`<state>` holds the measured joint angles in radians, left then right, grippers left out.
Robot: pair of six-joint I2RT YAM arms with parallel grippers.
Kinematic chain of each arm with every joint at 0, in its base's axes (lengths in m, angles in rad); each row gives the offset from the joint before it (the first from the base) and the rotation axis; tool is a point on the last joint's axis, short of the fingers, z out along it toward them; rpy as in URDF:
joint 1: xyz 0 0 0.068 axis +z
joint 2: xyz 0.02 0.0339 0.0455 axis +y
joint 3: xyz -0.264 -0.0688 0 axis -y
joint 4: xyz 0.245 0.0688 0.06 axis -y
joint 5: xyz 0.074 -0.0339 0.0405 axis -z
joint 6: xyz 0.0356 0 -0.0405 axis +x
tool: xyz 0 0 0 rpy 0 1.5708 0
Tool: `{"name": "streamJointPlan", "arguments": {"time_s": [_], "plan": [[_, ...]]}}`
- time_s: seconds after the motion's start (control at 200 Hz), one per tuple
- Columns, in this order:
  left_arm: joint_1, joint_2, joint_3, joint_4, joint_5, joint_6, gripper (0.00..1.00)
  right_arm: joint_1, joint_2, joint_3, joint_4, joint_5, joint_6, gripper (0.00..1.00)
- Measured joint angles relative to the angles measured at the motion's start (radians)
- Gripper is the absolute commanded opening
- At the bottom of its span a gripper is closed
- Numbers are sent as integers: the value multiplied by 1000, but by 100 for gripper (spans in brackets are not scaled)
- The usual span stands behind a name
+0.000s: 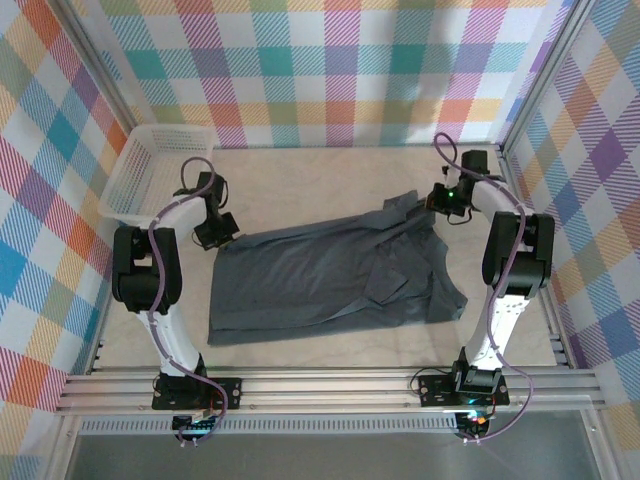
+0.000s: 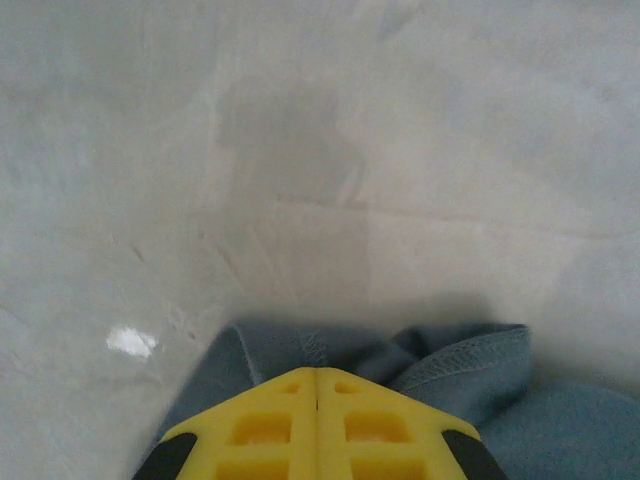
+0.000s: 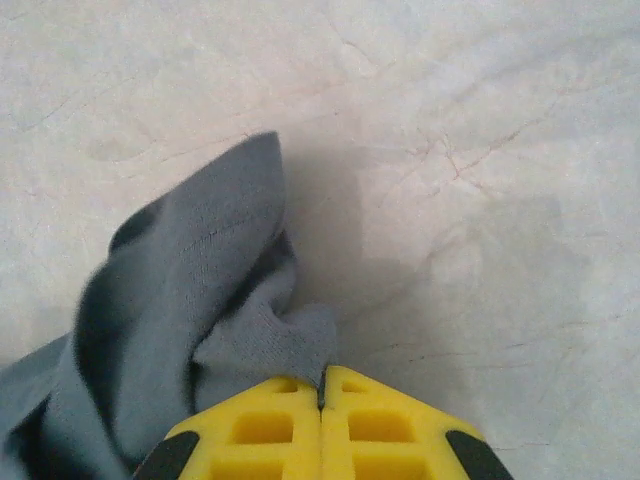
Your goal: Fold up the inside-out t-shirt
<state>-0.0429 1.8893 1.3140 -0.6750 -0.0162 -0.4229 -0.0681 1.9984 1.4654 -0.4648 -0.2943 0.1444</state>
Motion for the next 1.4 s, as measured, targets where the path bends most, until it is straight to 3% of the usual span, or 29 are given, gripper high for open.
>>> {"name": "streamJointPlan", "arguments": {"time_s": [0.25,0.4,0.59,0.92,1.105,1.245,1.28,1.4], "plan": [[1,-8,-6,-2,-10,-8,0,20,2,15,-6,-32,40,0],[3,-92,-9,-6,-24,-22,0,19,-43,11,-14,-33,58,0],[7,-239,-79,2,-56,-42,0,34,-174,-154,47,-28,82,0],[7,-243,-251,23,-55,-67,0,42,-131,-291,8,69,130,0],[8,-277,-264,39,-53,-67,0,48,-194,-307,-2,78,172,9],[8,-366,-333,74,-61,-67,14,60,-288,-393,32,98,215,13],[8,-370,-347,80,-61,-68,21,63,-283,-408,36,101,220,14],[8,-351,-377,89,-59,-77,38,64,-240,-439,24,122,235,31]]}}
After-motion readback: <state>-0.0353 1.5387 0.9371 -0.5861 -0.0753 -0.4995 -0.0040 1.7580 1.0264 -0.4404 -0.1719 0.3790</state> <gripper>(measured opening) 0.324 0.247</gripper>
